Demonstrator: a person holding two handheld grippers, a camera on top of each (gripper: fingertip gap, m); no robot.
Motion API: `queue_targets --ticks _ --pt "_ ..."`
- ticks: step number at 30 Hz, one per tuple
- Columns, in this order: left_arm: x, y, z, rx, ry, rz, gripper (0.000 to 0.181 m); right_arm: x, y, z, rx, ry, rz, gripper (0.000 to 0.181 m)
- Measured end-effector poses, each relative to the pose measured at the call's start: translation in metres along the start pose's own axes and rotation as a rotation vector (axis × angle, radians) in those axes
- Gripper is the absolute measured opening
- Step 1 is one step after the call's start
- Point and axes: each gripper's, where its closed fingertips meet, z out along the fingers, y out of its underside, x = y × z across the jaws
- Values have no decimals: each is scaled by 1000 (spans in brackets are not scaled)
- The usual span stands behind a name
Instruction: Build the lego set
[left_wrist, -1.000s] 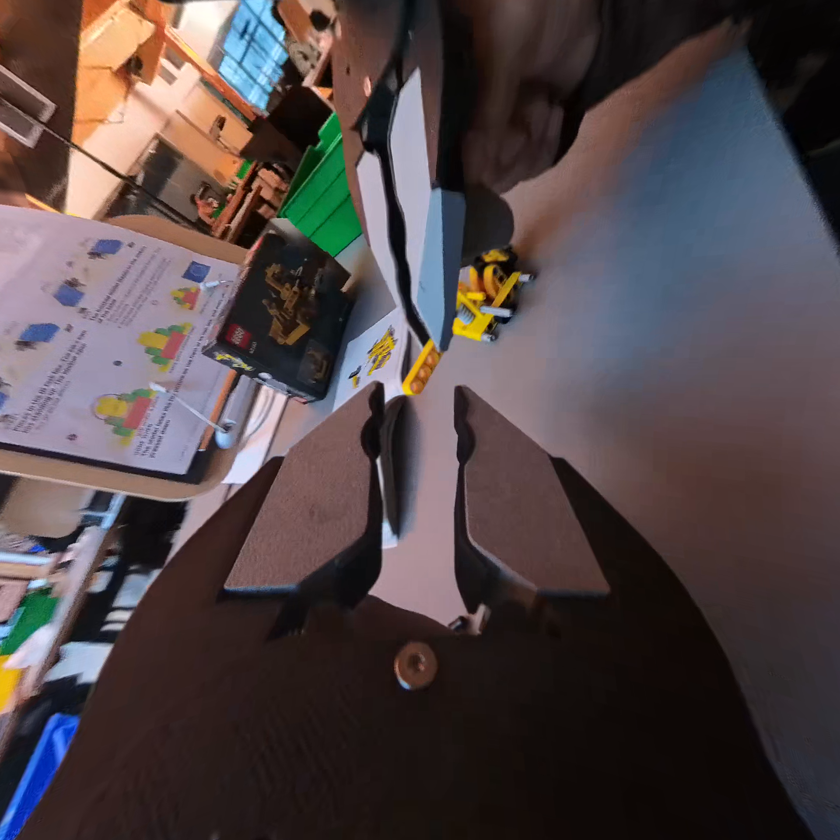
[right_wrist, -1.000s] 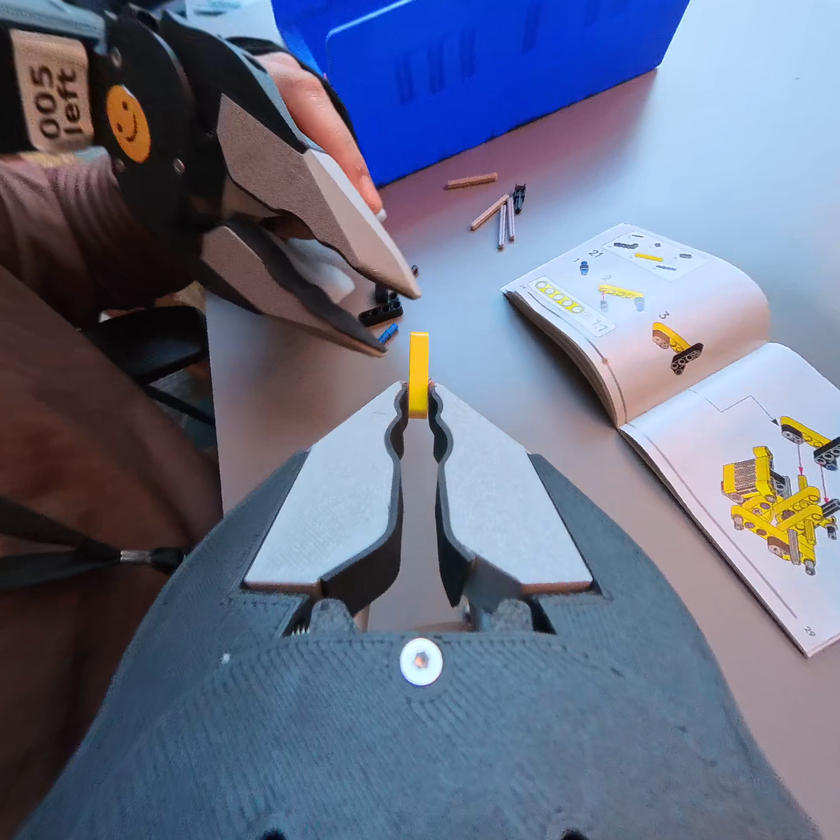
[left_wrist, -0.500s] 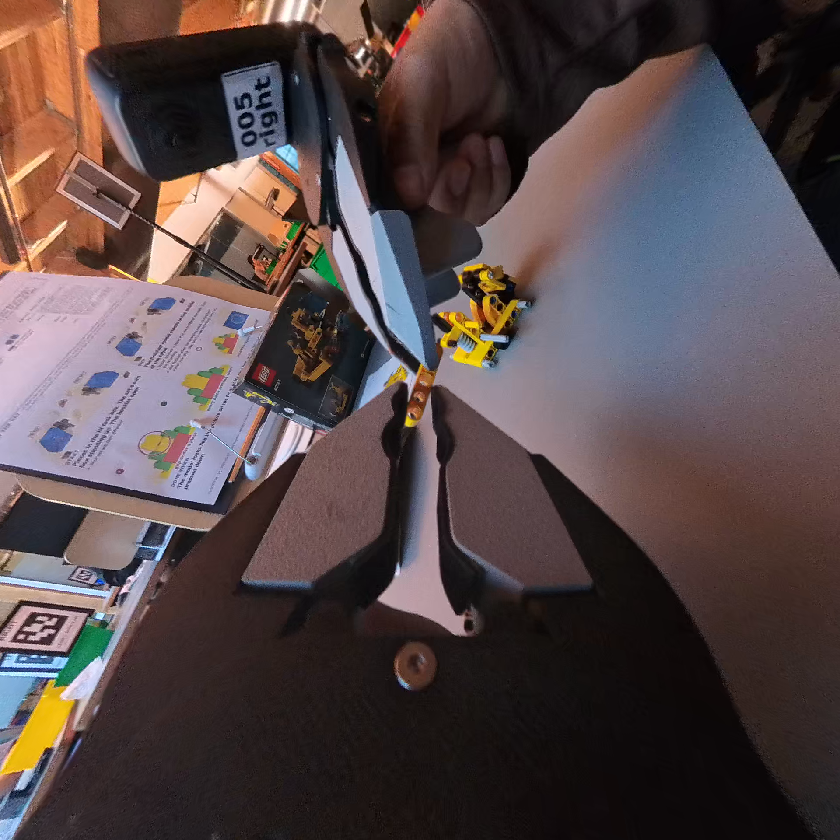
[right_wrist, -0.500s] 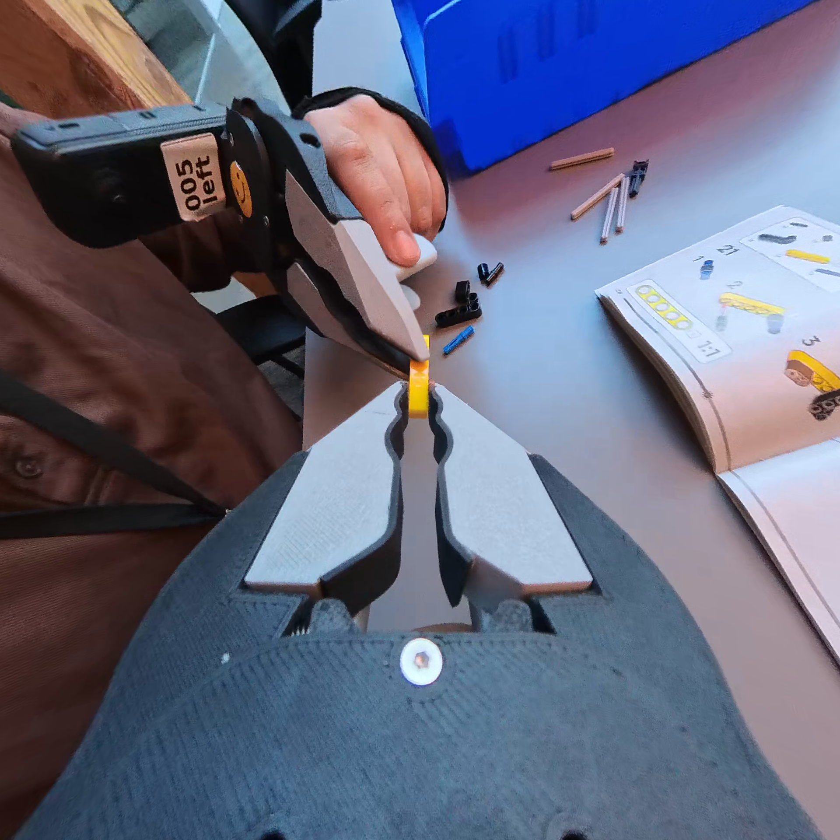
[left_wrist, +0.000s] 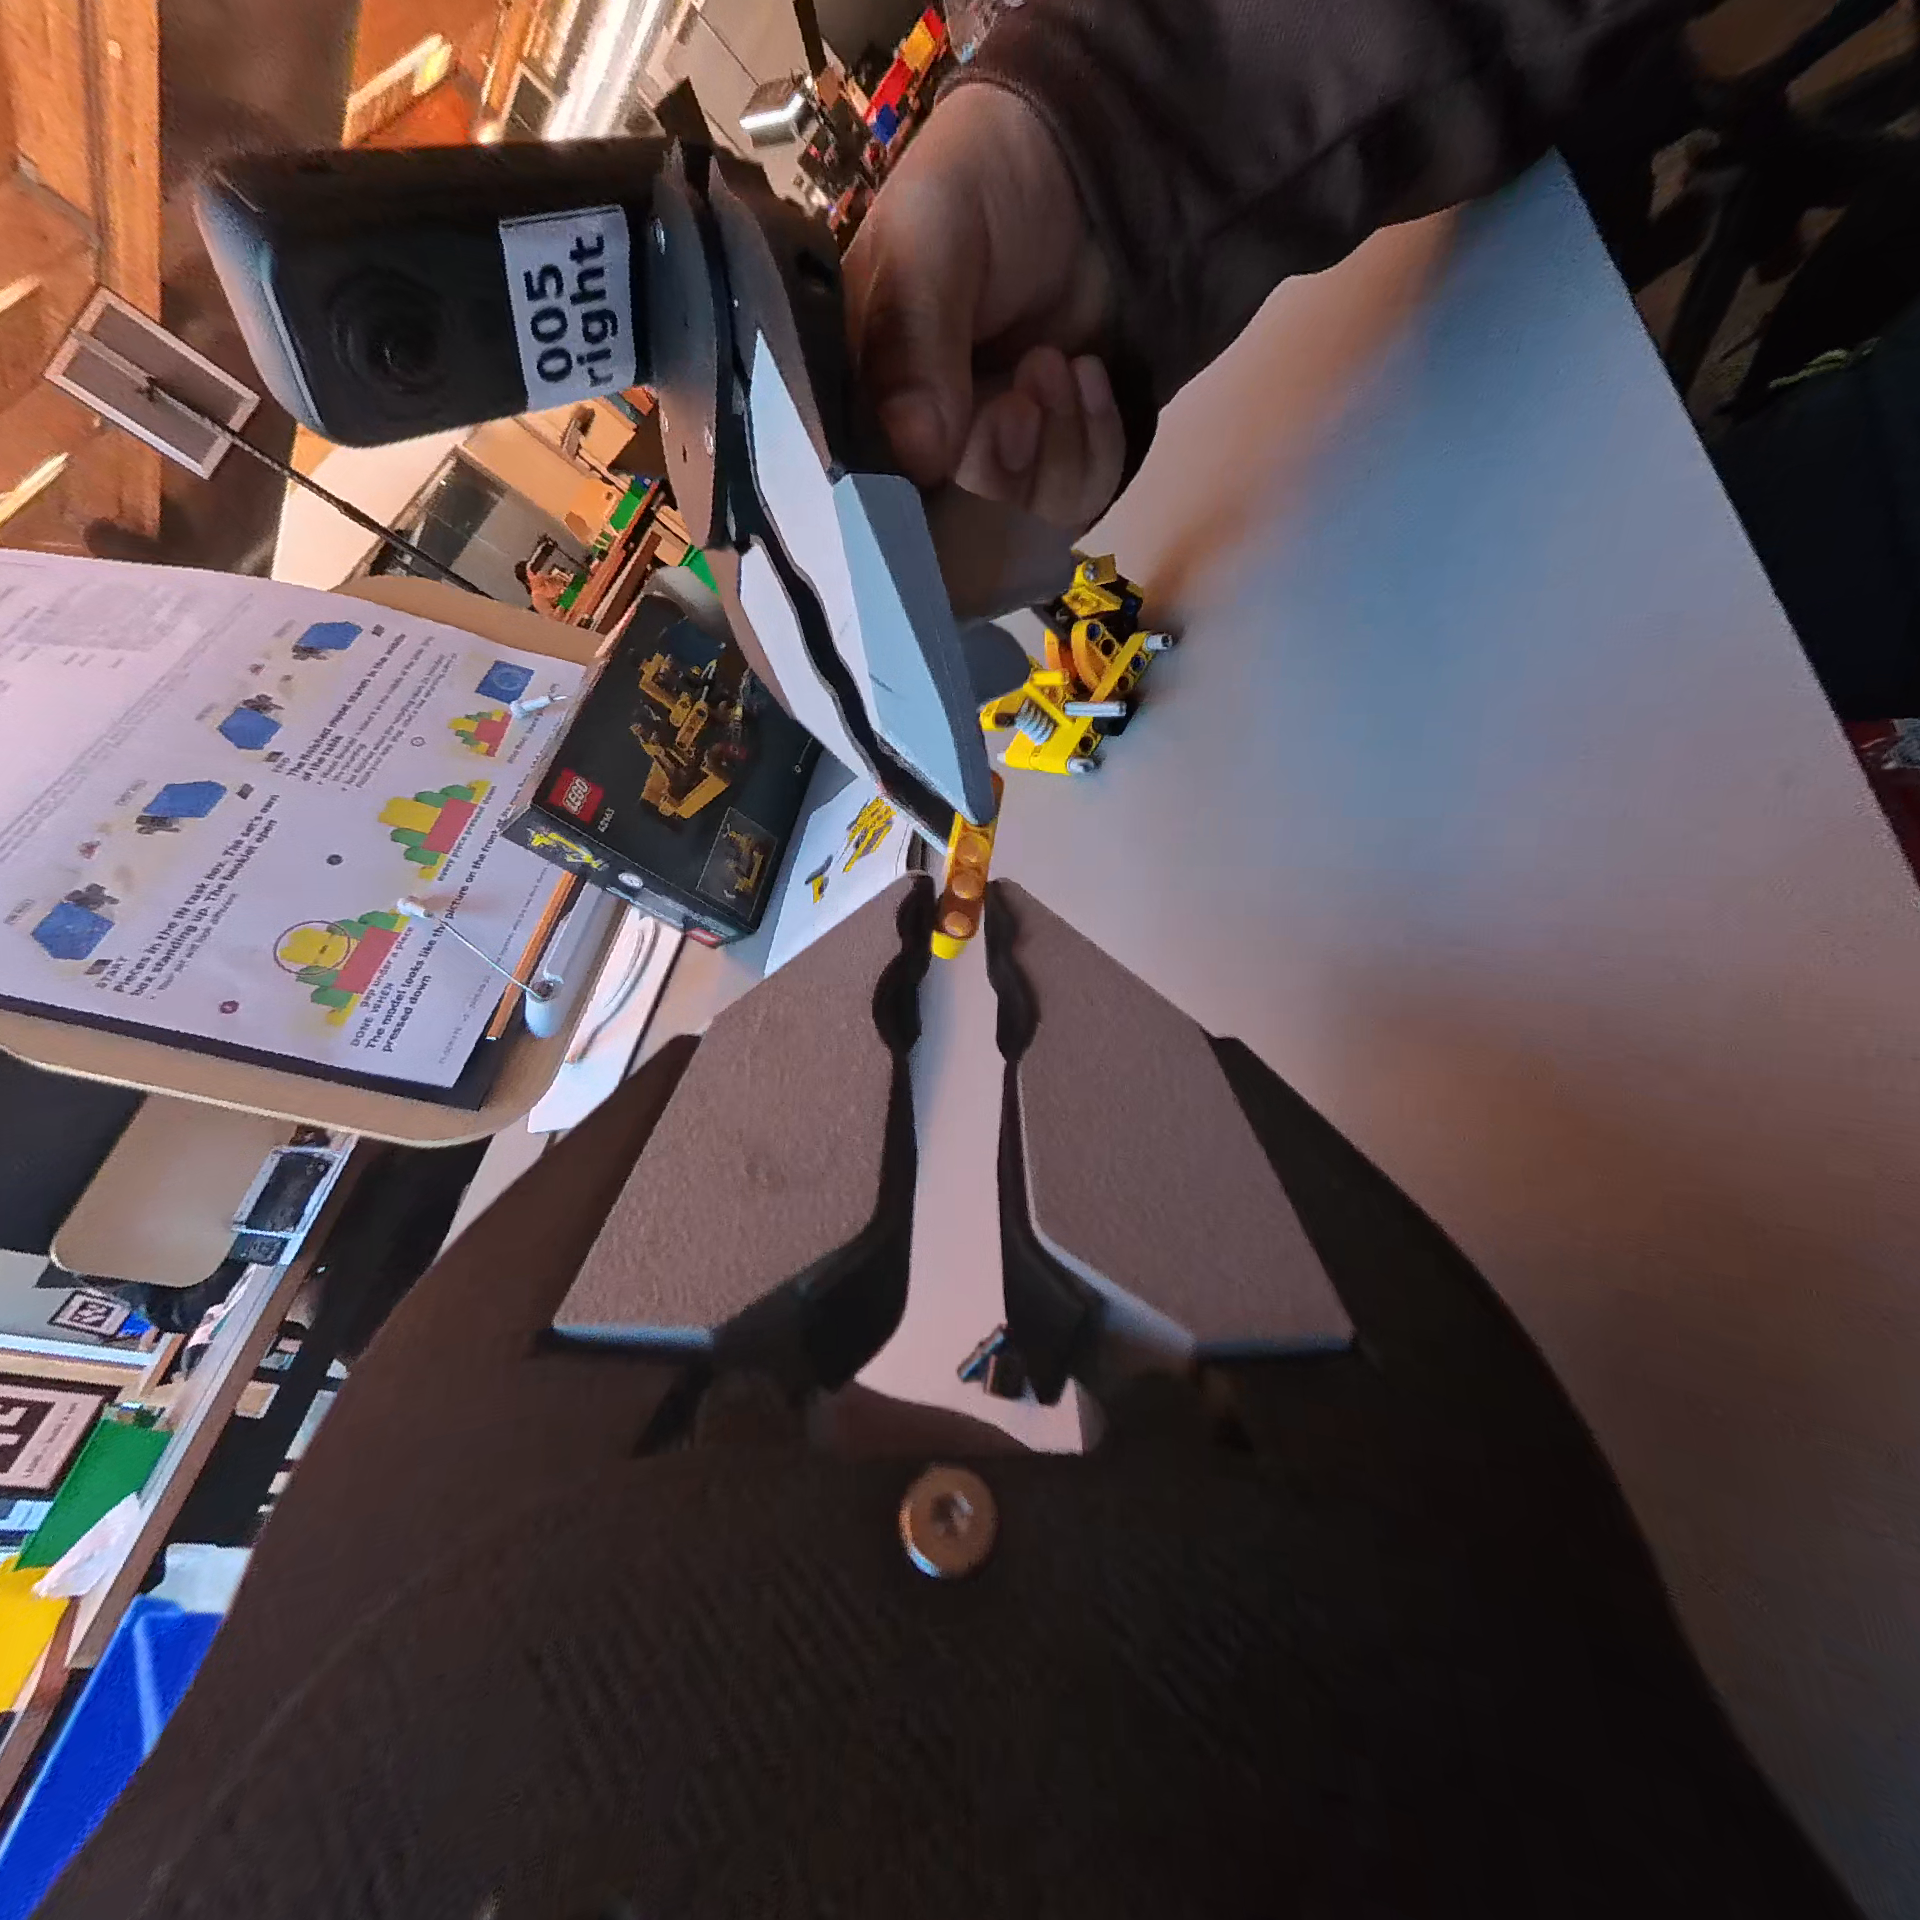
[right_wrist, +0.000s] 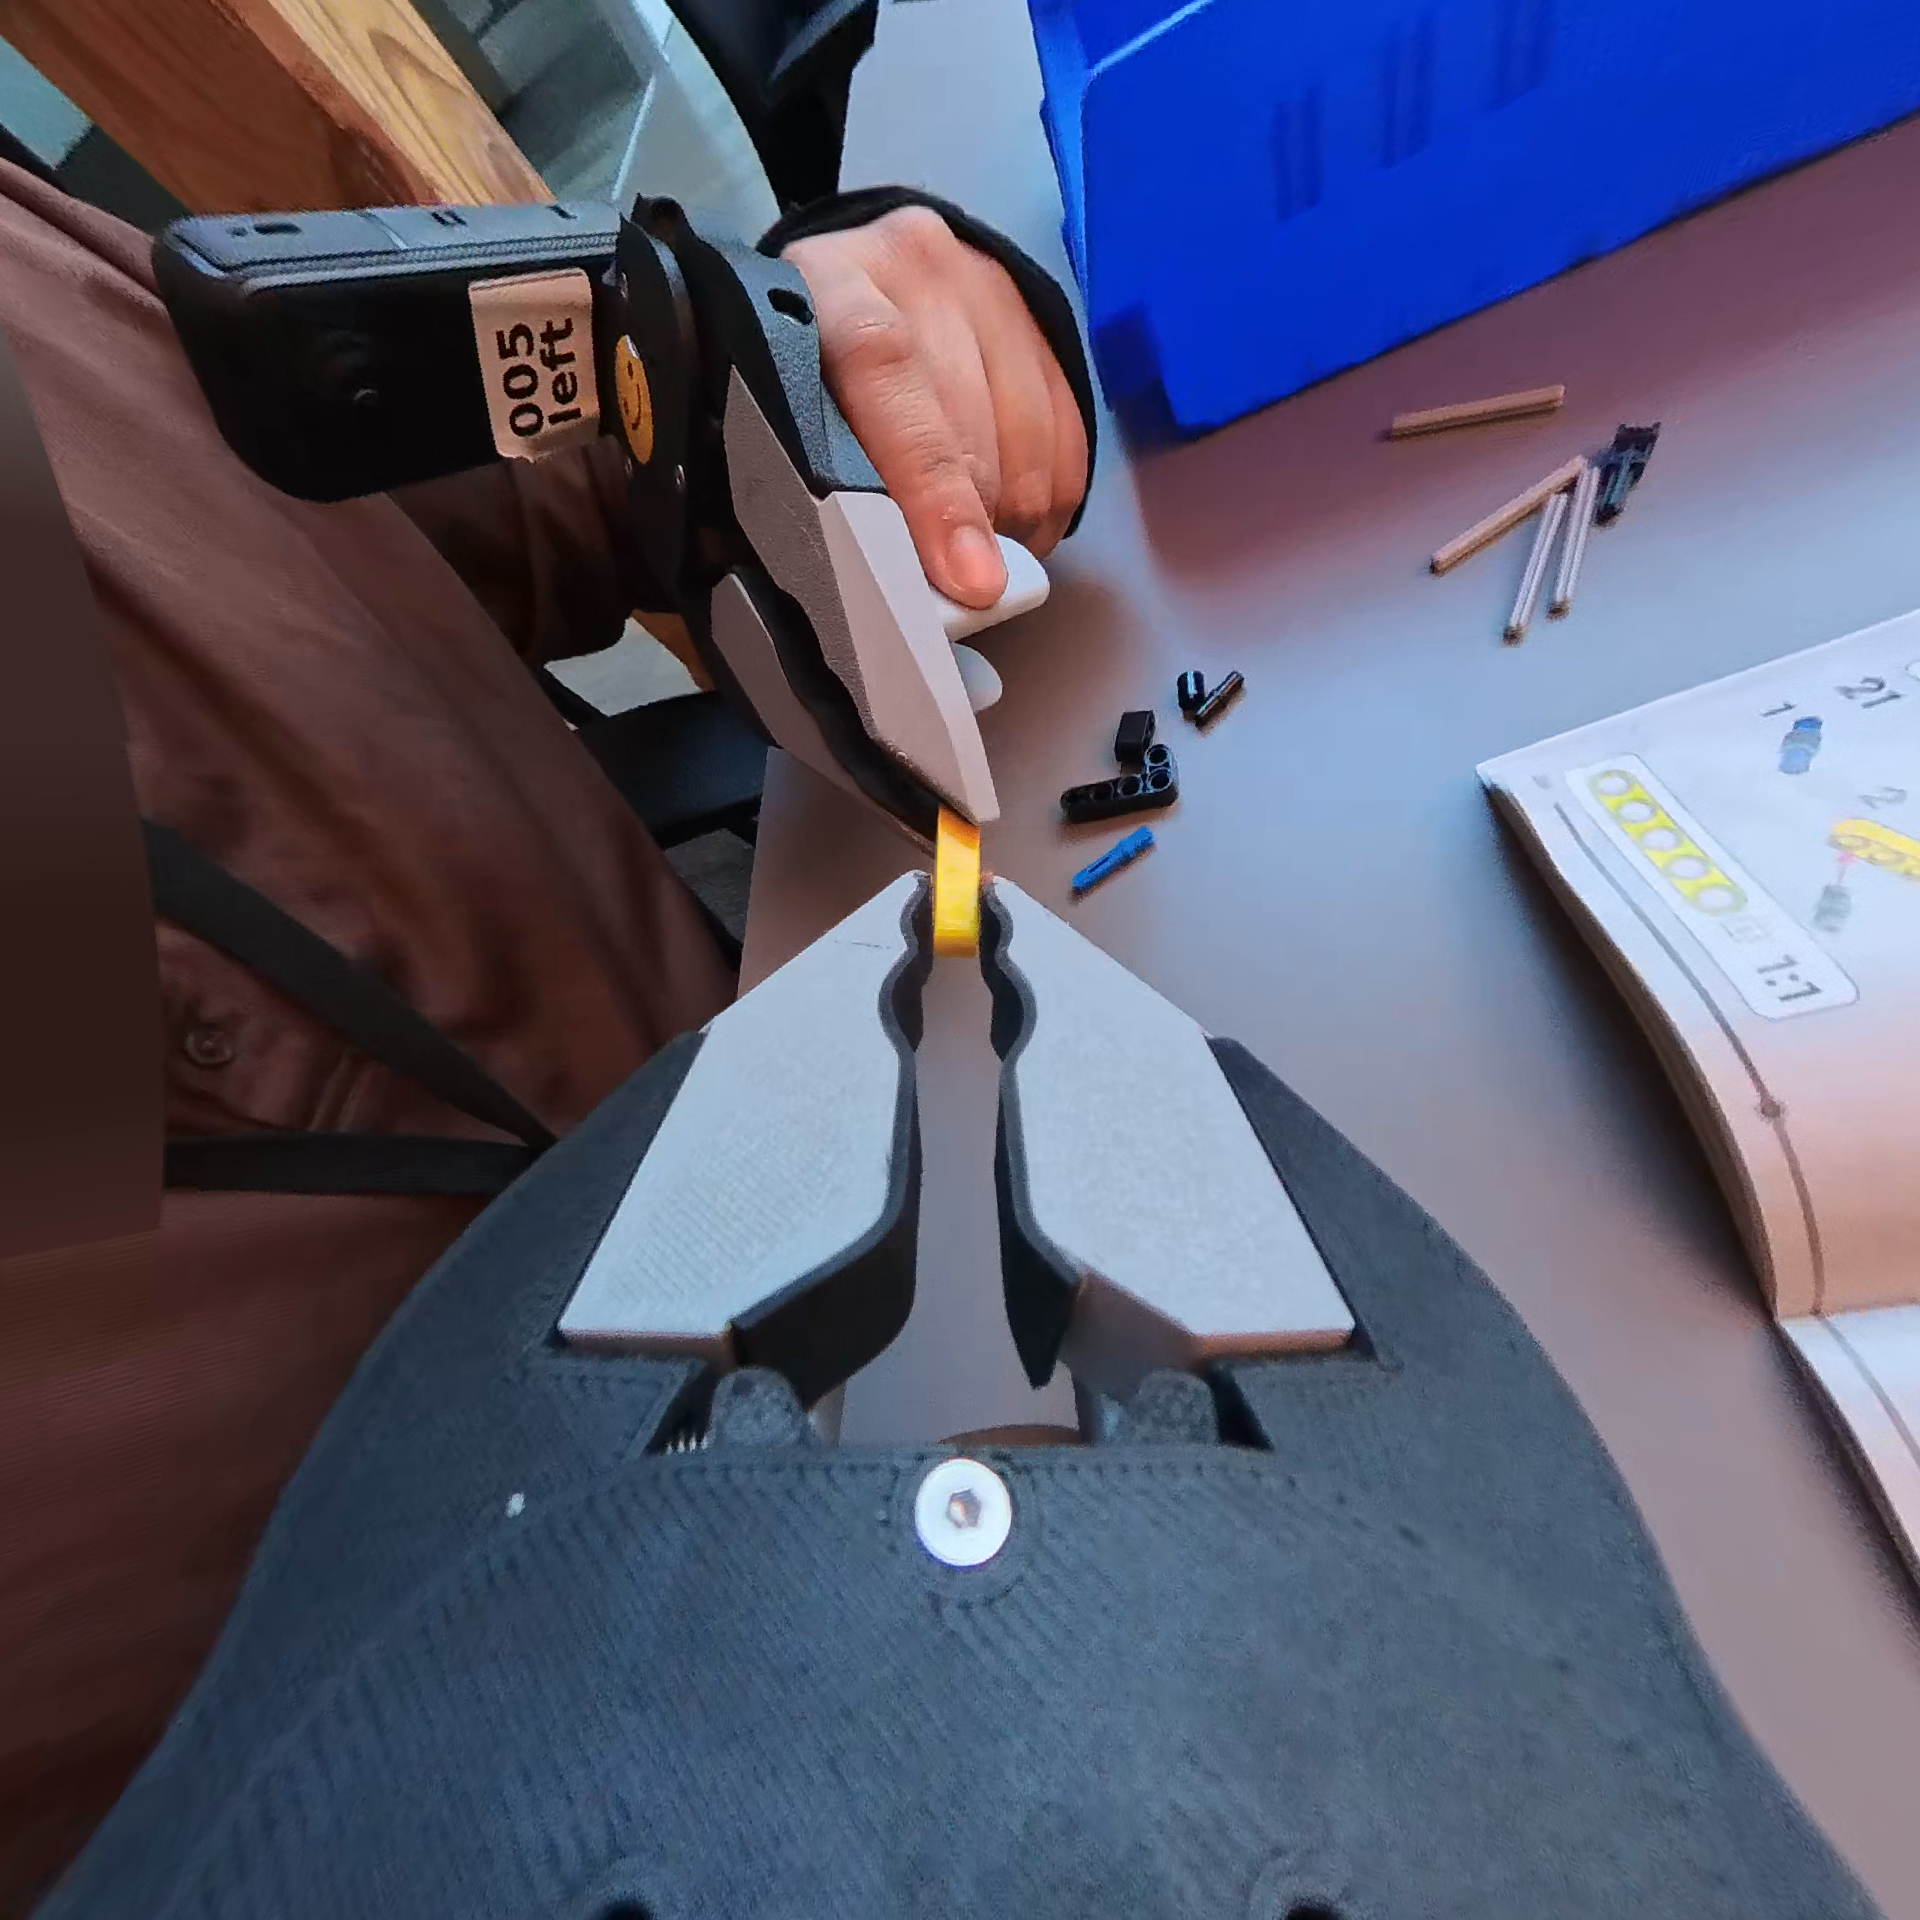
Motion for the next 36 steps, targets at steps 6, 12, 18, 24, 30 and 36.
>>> queue_targets --ticks 6,12,18,24,30,36 --pt "-14 25 -4 -123 -36 -70 5 36 -10 -4 -49 362 -238 25" --pt "-8 40 -1 -208 18 -179 5 28 -17 7 -18 468 -519 20" --pt "-3 43 1 -226 40 -172 5 32 -5 15 -72 474 -590 8" --pt "1 42 2 -210 79 -218 5 41 5 17 -131 534 -660 6" --pt "1 35 1 -177 91 -235 5 38 5 16 -142 569 -715 5" --pt "-1 24 -4 -100 115 -265 5 37 7 17 -166 585 -756 5"
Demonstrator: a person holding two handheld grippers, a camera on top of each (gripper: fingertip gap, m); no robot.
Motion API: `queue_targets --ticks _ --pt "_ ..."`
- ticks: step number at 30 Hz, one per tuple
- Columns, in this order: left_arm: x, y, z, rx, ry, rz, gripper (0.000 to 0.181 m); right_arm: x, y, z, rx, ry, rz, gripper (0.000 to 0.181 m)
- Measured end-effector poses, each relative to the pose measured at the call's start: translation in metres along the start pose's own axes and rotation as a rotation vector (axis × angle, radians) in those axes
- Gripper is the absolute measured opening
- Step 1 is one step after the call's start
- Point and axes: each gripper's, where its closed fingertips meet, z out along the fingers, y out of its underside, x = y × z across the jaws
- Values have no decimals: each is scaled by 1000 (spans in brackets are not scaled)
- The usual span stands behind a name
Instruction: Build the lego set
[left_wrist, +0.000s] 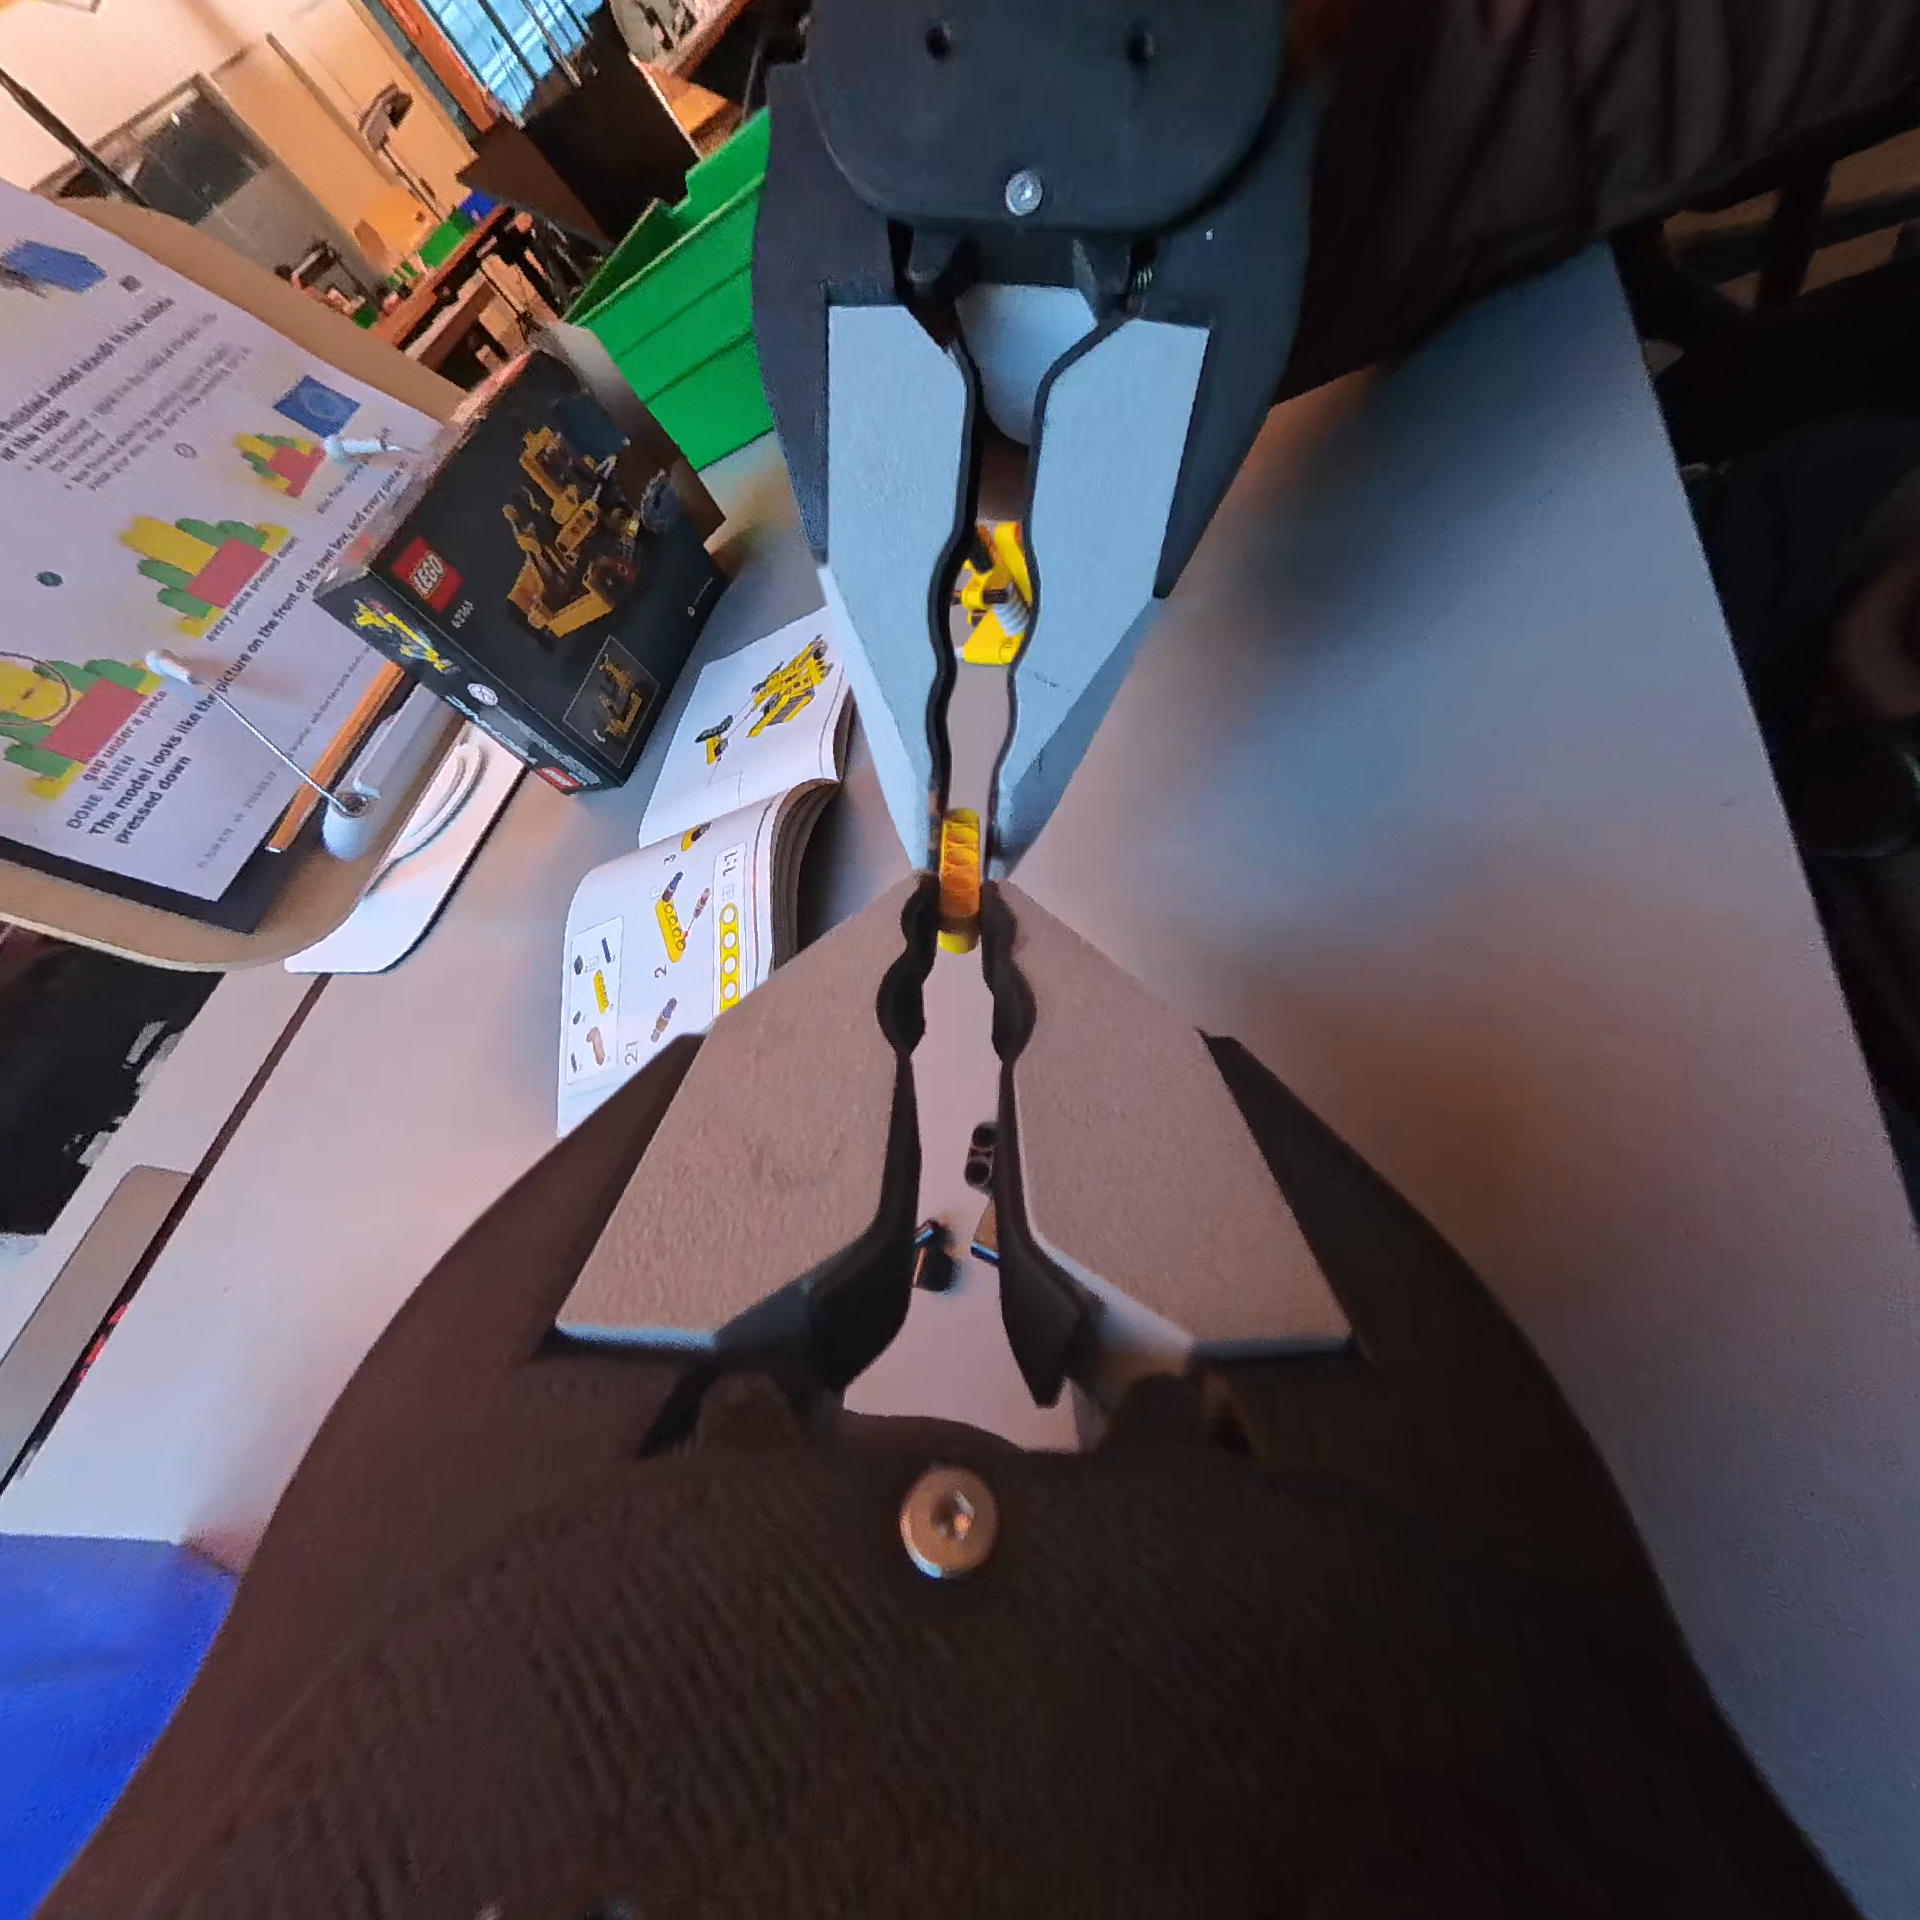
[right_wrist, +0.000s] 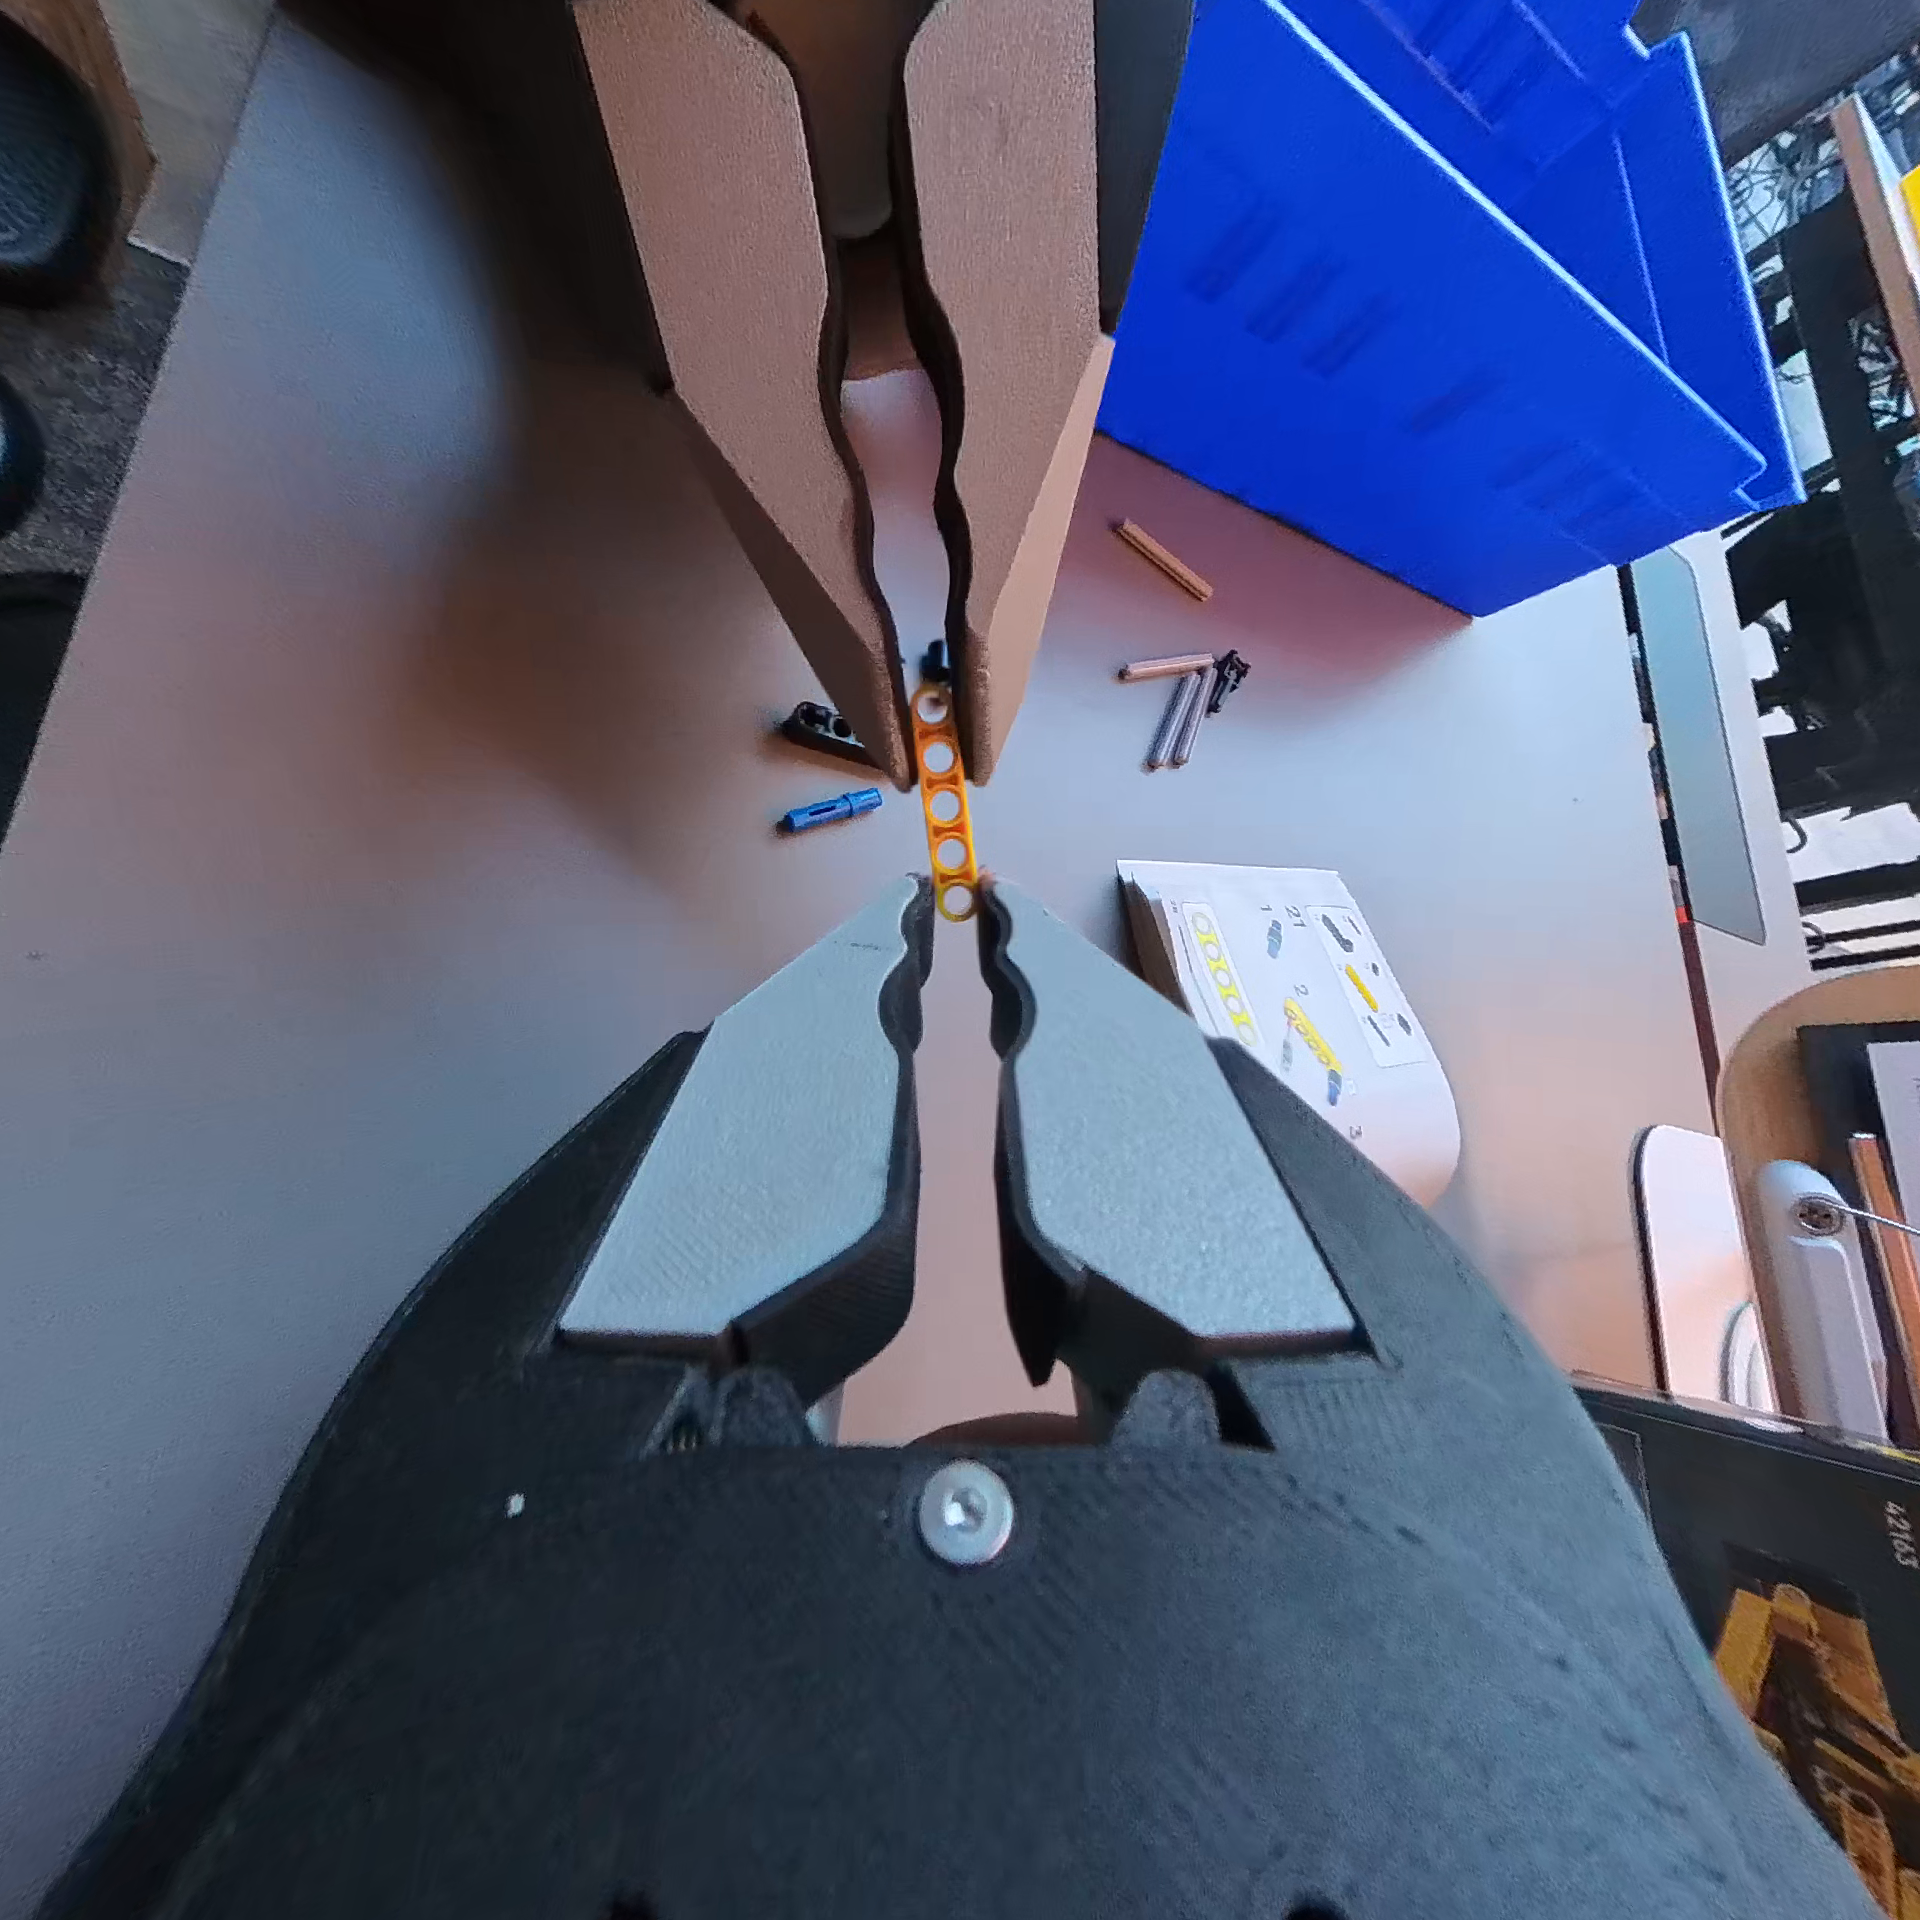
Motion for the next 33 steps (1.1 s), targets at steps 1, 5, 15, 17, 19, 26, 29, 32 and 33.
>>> queue_targets --ticks 1,5,15,17,19,26,29,32,33 --pt "1 0 -1 1 8 4 5 -1 -1 0 4 -6 2 4" --pt "0 -2 -2 18 -27 28 5 0 -3 -1 12 -12 13 4" --pt "8 -8 -20 71 -62 -25 5 -12 -25 3 79 -56 19 4" --pt "9 -2 -27 42 -72 -35 5 -13 -29 7 72 -50 28 5" --pt "7 9 -37 -14 -107 -20 5 -9 -29 11 42 -17 31 16" --pt "3 40 -69 -163 -250 11 6 -22 -20 22 9 -74 145 8" --pt "0 45 -74 -195 -293 24 6 -22 -16 32 -35 -73 160 10" --pt "-6 55 -74 -247 -332 57 6 -12 -21 40 -38 -69 206 10" --pt "-8 59 -73 -271 -342 77 6 -7 -22 43 -45 -66 230 10"
